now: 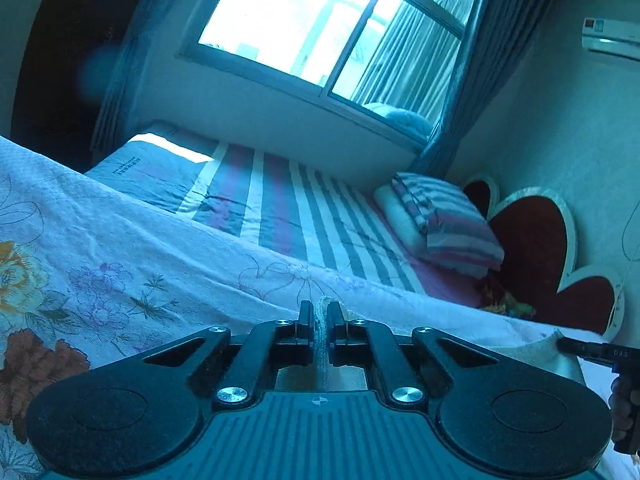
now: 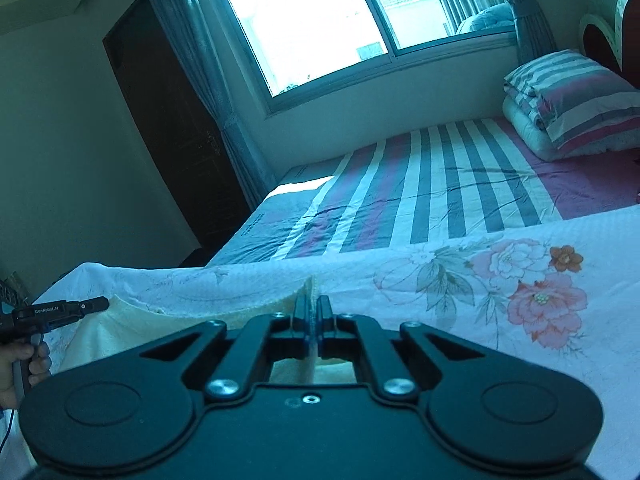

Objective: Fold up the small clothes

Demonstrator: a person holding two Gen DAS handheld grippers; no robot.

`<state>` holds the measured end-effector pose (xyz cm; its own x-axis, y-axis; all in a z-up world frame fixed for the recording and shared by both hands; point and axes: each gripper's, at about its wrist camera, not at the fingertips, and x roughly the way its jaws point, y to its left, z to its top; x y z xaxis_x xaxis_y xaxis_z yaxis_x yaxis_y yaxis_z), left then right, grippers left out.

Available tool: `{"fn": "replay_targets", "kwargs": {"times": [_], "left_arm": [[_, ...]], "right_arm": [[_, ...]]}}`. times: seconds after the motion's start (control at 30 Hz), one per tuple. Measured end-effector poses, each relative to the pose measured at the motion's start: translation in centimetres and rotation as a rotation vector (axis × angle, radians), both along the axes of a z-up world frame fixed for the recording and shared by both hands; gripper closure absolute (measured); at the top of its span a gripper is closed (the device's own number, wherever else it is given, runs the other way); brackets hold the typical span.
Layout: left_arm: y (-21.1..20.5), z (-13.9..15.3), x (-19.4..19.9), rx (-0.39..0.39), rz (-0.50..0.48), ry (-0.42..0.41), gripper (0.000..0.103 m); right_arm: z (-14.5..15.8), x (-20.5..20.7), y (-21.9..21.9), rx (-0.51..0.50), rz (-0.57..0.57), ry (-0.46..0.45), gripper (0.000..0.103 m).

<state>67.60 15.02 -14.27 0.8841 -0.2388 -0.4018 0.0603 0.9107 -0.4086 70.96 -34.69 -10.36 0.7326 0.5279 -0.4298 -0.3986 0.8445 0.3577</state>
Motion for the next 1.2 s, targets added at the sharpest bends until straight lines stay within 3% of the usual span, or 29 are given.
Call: {"fn": "replay_targets", "kwargs": {"times": [0.17, 0.4, 0.43, 0.47, 0.57, 0.63, 0.67, 0.87, 0.9, 0.93, 0.97, 1.0, 1.2], "left_arm": [[0.0, -2.8, 1.2, 0.045, 0.054, 0.135, 0.102], [-0.5, -3.1, 1.6, 0.083, 0.073, 0.144, 0.100], [-0.4, -3.0, 1.8, 0.081, 0.076, 0.149, 0.100], [-0.3, -2.7, 1.8, 0.089, 0.097, 0.160, 0.100], [-1.0, -0.3, -0.2, 0.156, 0.164, 0.116, 0.097], [-3.0, 1.3, -1.5, 0.232, 0.128, 0.062, 0.096], [-4.3, 1.7, -1.7, 0.230, 0.085, 0.051, 0.096], [-13.1, 1.8, -0.1, 0.253, -0.180, 0.103, 0.096], [-13.8, 1.8, 0.1, 0.240, -0.194, 0.112, 0.094], [-14.3, 1.6, 0.3, 0.241, -0.200, 0.131, 0.082], [-14.4, 1.2, 0.6, 0.262, -0.188, 0.150, 0.064], [-14.2, 0.8, 0.7, 0.284, -0.163, 0.152, 0.059], [-7.3, 0.1, -0.8, 0.288, -0.022, 0.182, 0.059]], "right_arm": [[-3.4, 1.8, 0.7, -0.070, -0.038, 0.118, 0.099], [-4.2, 2.0, 0.7, -0.058, -0.058, 0.122, 0.099], [-3.9, 1.8, 0.6, -0.056, -0.065, 0.124, 0.097], [-3.5, 1.4, 0.3, -0.051, -0.089, 0.117, 0.087], [-1.2, -0.8, -0.3, -0.039, -0.106, 0.068, 0.089], [-0.3, -1.8, 1.3, -0.061, -0.037, 0.053, 0.090], [0.0, -1.9, 2.9, -0.077, 0.005, 0.057, 0.090], [-0.5, -1.3, 13.6, -0.147, 0.211, 0.119, 0.090], [-0.7, -1.2, 14.5, -0.162, 0.223, 0.129, 0.089], [-1.0, -1.3, 15.2, -0.182, 0.233, 0.131, 0.088], [-1.2, -1.4, 15.4, -0.206, 0.237, 0.125, 0.088], [-1.3, -1.4, 15.3, -0.230, 0.230, 0.117, 0.089], [-1.4, -0.7, 6.1, -0.266, -0.011, 0.130, 0.092]]}}
